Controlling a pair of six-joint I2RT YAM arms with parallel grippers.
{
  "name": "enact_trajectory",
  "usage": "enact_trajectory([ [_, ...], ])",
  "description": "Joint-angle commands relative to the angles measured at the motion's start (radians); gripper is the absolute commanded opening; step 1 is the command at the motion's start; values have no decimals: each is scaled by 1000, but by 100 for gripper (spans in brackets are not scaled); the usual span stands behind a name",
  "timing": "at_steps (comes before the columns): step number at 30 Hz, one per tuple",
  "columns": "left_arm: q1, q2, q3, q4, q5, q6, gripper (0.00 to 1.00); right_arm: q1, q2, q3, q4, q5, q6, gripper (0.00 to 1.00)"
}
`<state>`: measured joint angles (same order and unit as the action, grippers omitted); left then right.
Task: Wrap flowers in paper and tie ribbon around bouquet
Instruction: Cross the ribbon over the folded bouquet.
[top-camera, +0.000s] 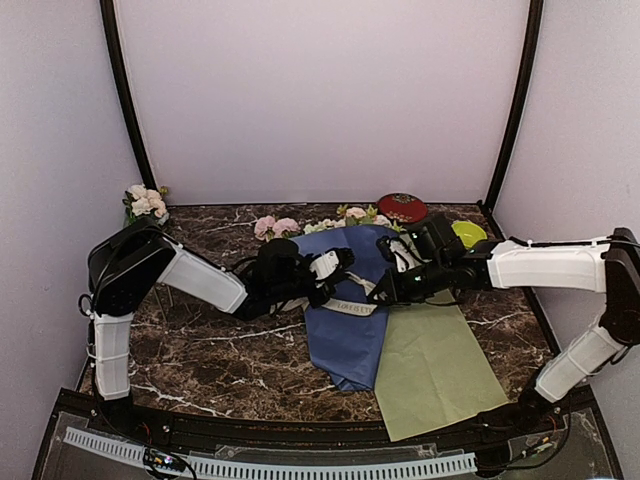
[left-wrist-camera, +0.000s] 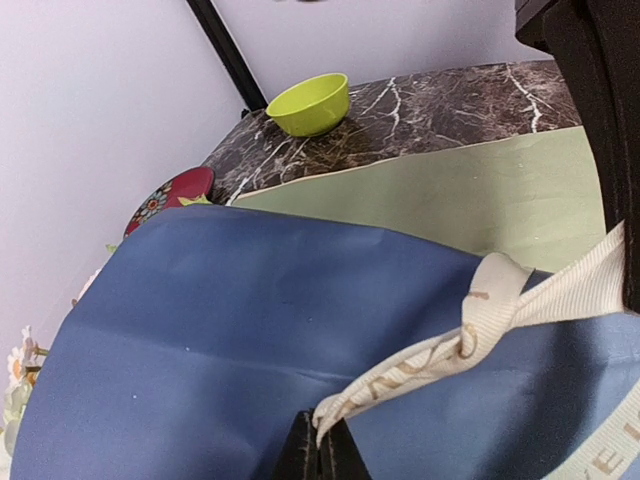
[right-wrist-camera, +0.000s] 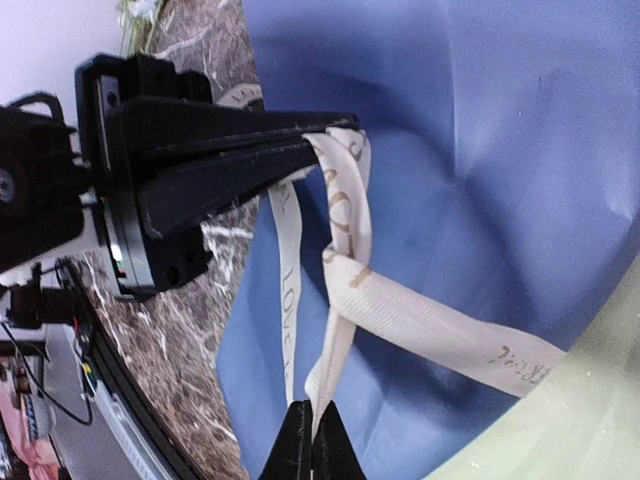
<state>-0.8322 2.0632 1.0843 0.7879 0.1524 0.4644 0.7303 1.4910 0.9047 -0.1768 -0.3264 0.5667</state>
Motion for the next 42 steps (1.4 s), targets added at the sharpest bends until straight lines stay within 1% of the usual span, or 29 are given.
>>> enact_trajectory([
  [1,19,-27,-3,-56,-43,9,0,-40,-12,43,-329,-46,-188,0],
  [4,18,-36,-14,-62,-49,7,0,-94,-14,82,-479,61,-196,0],
  [5,19,-39,-20,-62,-50,6,0,-109,-13,96,-532,134,-189,0],
  [6,19,-40,-22,-63,-48,5,0,-120,-10,110,-588,244,-178,1],
  [7,18,-41,-23,-64,-43,2,0,-126,-8,119,-611,307,-168,2],
  [11,19,-43,-31,-58,-9,-17,0,-136,9,98,-612,441,-123,10],
  [15,19,-44,-40,-65,-4,-18,0,-144,40,105,-677,654,-75,17],
  [17,19,-46,-41,-63,-1,-17,0,-153,36,99,-670,685,-71,20],
  [19,18,-45,-40,-60,2,-16,0,-159,26,101,-641,650,-88,22],
  [20,18,-45,-40,-59,4,-17,0,-157,15,102,-605,596,-113,23],
  [22,18,-44,-37,-57,9,-19,0,-138,-21,97,-511,394,-153,26],
  [24,19,-45,-35,-56,9,-20,0,-93,-64,86,-371,231,-184,31],
  [26,19,-44,-36,-56,6,-20,0,-63,-102,75,-250,123,-183,38],
  [27,19,-44,-37,-55,6,-21,0,-52,-116,69,-206,102,-181,41],
  [29,18,-44,-36,-56,7,-22,0,-18,-128,73,-156,117,-217,44],
  [30,18,-44,-38,-56,8,-22,0,3,-124,79,-135,122,-244,46],
  [32,19,-44,-39,-53,10,-26,0,29,-89,105,-109,83,-288,50],
  [35,18,-45,-40,-54,3,-29,0,39,22,149,-138,81,-343,52],
  [39,19,-46,-39,-63,2,-31,0,44,129,180,-166,79,-404,54],
  [42,18,-46,-39,-62,3,-35,0,74,180,197,-189,124,-446,55],
])
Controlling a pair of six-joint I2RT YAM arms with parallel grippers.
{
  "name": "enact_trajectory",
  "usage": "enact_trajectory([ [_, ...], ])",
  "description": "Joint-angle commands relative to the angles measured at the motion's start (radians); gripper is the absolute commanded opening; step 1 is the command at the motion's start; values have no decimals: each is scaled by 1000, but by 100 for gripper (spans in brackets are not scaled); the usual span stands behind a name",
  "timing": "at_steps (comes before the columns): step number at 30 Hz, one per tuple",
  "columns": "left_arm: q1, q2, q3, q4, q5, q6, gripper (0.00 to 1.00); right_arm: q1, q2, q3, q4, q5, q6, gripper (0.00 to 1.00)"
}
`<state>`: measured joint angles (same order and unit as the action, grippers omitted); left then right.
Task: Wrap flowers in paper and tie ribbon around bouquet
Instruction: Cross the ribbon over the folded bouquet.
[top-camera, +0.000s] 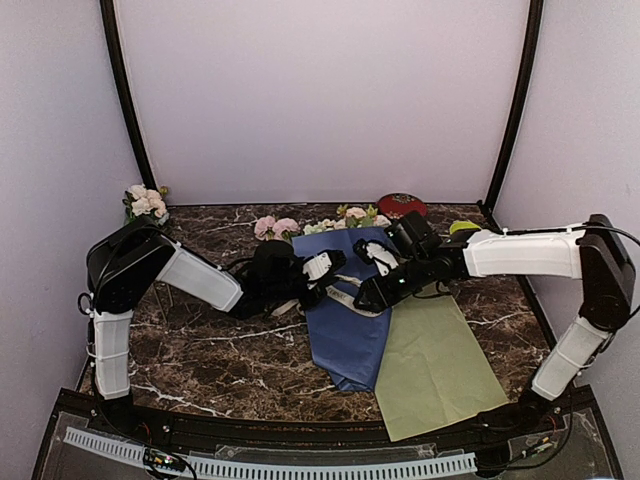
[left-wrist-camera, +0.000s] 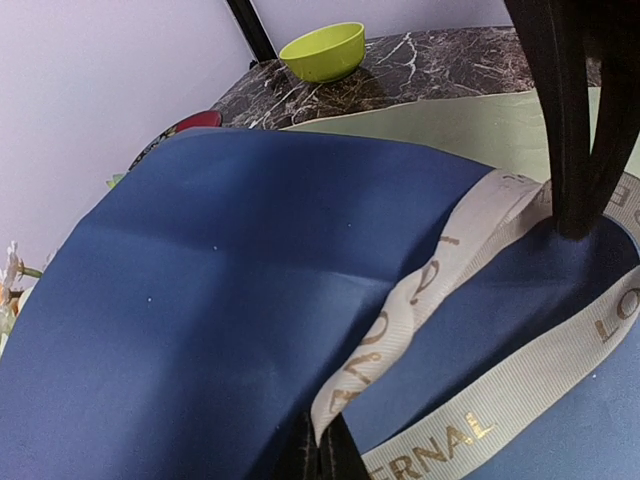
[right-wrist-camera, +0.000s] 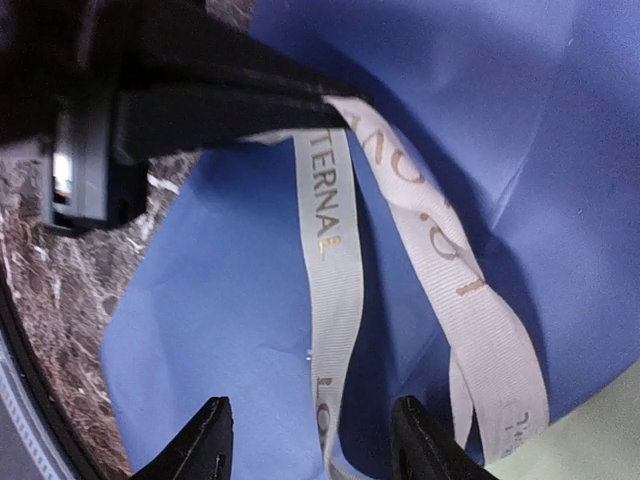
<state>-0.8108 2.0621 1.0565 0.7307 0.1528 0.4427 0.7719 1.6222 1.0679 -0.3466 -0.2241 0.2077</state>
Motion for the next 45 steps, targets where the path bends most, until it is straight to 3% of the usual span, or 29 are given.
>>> enact_trajectory([
  [1,-3,-45,-12,-5,1,-14,0,41,57,30,-23,40,-99,55],
  [10,-2,-45,-13,-6,-4,-9,0,88,73,-12,-50,209,-132,50],
  [14,-2,-43,-11,-6,-3,-10,0,93,57,-15,-52,202,-141,15],
  [17,-2,-43,-10,-10,-7,-7,0,95,26,-2,-78,123,-162,0],
  [23,-2,-43,-6,-29,-13,1,0,85,-126,-28,-163,-249,-254,0],
  [27,-3,-43,-8,-28,-20,6,0,14,-197,-63,-195,-487,-237,0],
  [30,-2,-44,-6,-38,-19,9,0,-79,-273,-145,-77,-532,-140,0],
  [35,-1,-45,0,-66,-15,13,0,-276,-353,-280,300,-448,168,0],
  [36,-2,-50,1,-71,-10,10,2,-297,-349,-308,370,-410,250,0],
  [38,-2,-71,-1,-77,9,-9,20,-316,-306,-316,418,-336,327,0],
  [43,-1,-170,8,-178,75,-22,59,-320,-176,-278,441,-253,382,0],
  [45,-1,-209,12,-248,93,-12,69,-321,-148,-268,429,-227,381,0],
])
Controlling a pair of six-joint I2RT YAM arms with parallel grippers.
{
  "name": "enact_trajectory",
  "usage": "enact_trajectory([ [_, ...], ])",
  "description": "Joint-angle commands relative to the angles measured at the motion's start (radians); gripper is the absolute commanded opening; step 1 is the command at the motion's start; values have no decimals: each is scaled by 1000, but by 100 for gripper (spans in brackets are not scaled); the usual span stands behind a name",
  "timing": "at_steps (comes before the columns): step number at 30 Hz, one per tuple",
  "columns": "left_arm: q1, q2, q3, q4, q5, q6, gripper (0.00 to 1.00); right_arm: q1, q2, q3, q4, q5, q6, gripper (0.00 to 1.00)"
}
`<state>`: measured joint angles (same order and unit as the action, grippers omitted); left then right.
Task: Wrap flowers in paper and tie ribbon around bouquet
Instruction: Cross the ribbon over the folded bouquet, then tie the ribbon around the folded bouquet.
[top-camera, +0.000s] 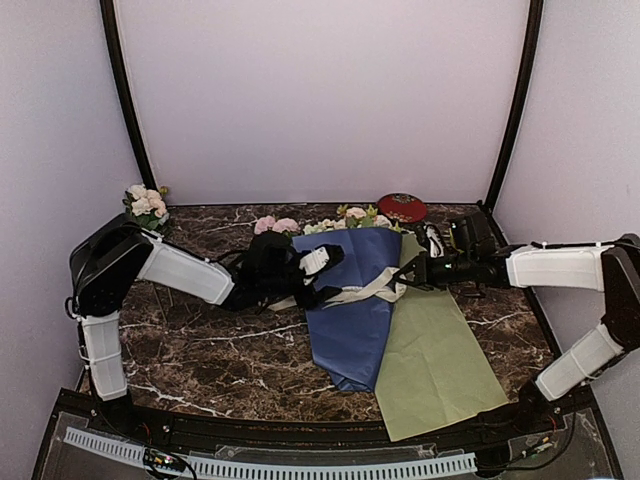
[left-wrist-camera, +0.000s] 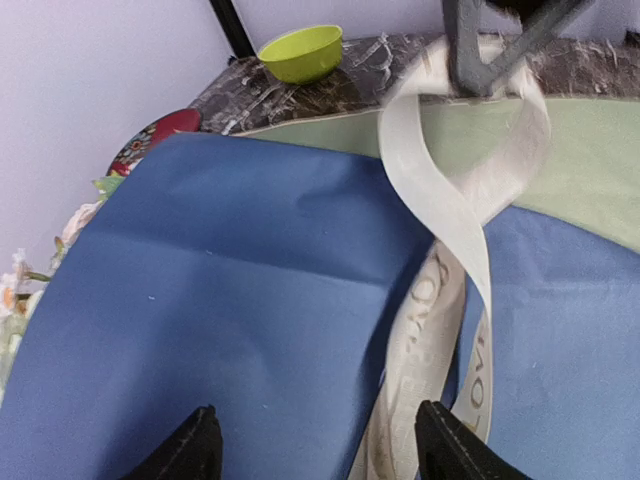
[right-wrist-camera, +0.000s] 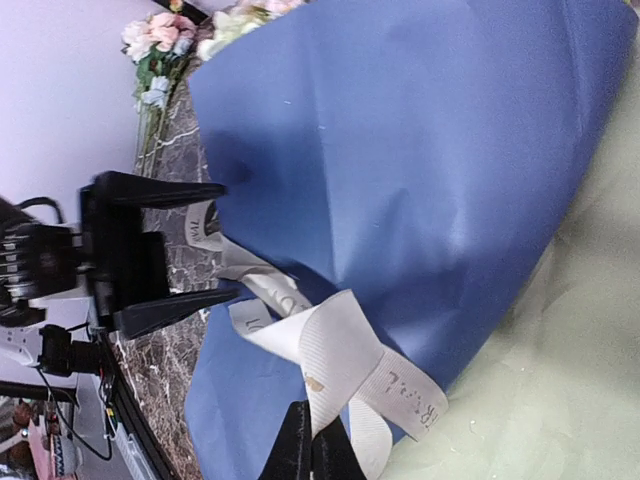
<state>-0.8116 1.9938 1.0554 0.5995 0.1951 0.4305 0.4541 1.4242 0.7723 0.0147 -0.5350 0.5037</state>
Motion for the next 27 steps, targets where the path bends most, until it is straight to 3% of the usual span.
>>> enact_trajectory([
  [1,1,-159,10,-146,59,6,74,-3,61,31,67,85,83,0],
  [4,8,-231,-20,-191,70,-23,82,-3,81,32,68,85,80,0],
  [7,42,-308,-50,-234,20,-144,80,-2,90,30,84,68,77,0],
  [12,187,-316,68,-657,14,-353,52,1,90,51,74,39,58,0],
  [14,259,-291,113,-822,60,-415,50,1,83,48,74,40,47,0],
  [19,291,-294,-8,-759,-37,-541,59,4,88,56,67,30,33,0],
  [23,290,-219,8,-755,-33,-551,62,10,79,54,65,33,21,0],
  [27,291,-145,57,-766,66,-534,76,19,86,51,56,44,14,0],
])
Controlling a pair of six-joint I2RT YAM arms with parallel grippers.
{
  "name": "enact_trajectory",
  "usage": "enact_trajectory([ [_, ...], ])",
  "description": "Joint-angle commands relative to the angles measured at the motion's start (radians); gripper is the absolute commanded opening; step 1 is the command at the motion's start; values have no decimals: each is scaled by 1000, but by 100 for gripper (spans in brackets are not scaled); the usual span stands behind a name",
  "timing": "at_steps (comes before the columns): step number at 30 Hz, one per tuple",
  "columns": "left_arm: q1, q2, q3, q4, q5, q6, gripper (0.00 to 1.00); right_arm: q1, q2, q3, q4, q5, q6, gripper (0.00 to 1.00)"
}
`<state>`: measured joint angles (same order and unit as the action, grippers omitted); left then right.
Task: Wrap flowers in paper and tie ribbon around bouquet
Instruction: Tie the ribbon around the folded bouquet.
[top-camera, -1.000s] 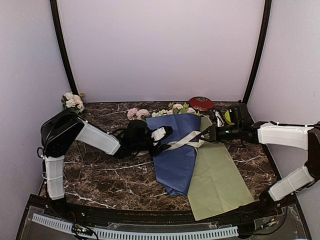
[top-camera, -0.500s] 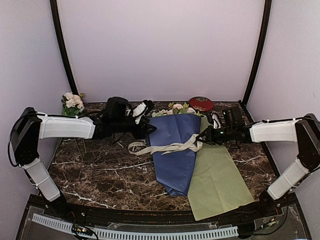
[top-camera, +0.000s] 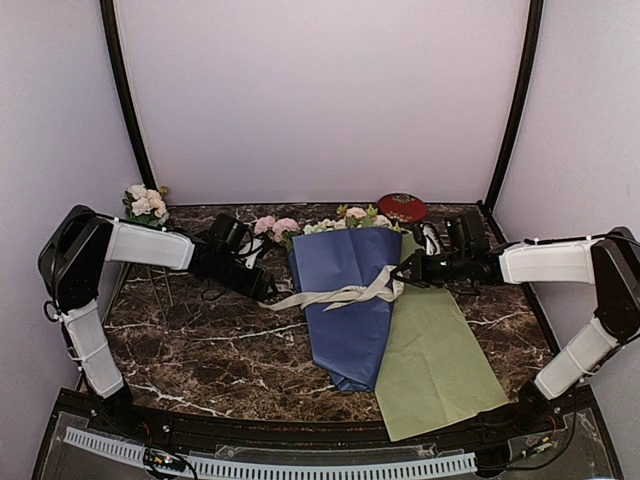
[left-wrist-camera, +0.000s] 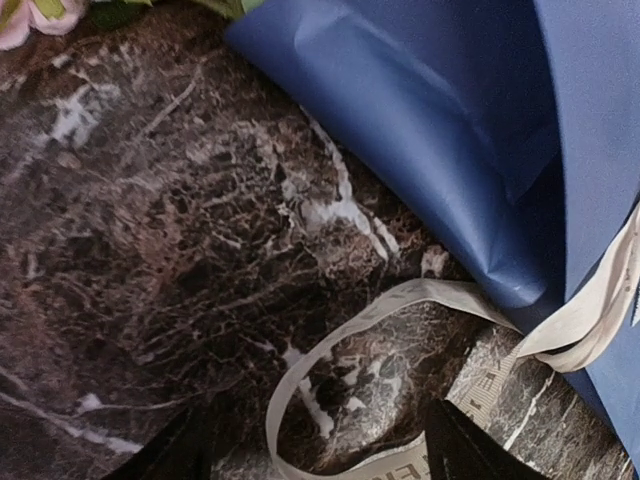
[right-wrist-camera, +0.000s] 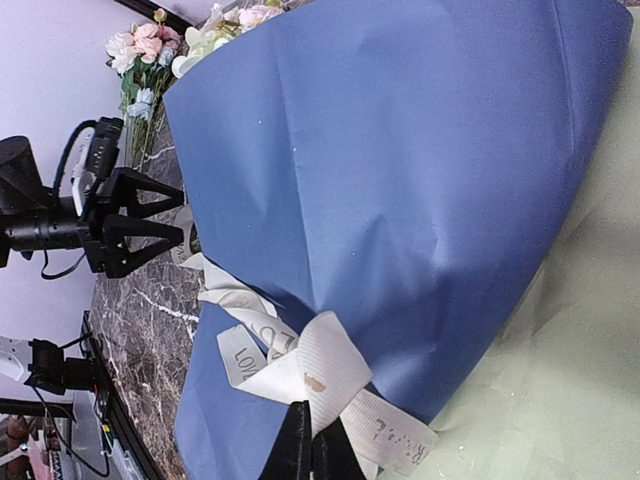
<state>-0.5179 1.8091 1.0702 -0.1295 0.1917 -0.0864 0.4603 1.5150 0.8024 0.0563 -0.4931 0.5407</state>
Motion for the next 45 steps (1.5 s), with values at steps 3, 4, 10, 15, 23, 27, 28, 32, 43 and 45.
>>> enact_trajectory([
  [3,-4,60,36,-45,15,-13,69,15,-11,21,11,1,-25,0],
  [4,-4,68,38,-59,-5,-4,64,15,-17,21,14,1,-24,0],
  [10,-4,92,55,-100,2,10,26,15,-24,55,-8,-9,-43,0],
  [15,1,28,12,-47,-55,-12,0,-8,-51,110,1,-137,-55,0],
  [23,74,-56,-47,-23,-193,-10,0,-164,-75,117,76,-241,46,0],
  [27,86,-51,-72,-25,-208,-15,0,-230,-74,31,272,-304,167,0],
  [28,88,-51,-78,-22,-208,-13,0,-239,-77,15,282,-304,167,0],
  [32,89,-65,-90,3,-175,-11,0,-232,-66,23,230,-190,179,0],
  [43,65,-232,-110,149,-112,-29,0,-78,4,236,85,14,-5,0],
  [45,24,-260,-107,195,-114,-25,0,-39,23,285,57,42,-42,0],
])
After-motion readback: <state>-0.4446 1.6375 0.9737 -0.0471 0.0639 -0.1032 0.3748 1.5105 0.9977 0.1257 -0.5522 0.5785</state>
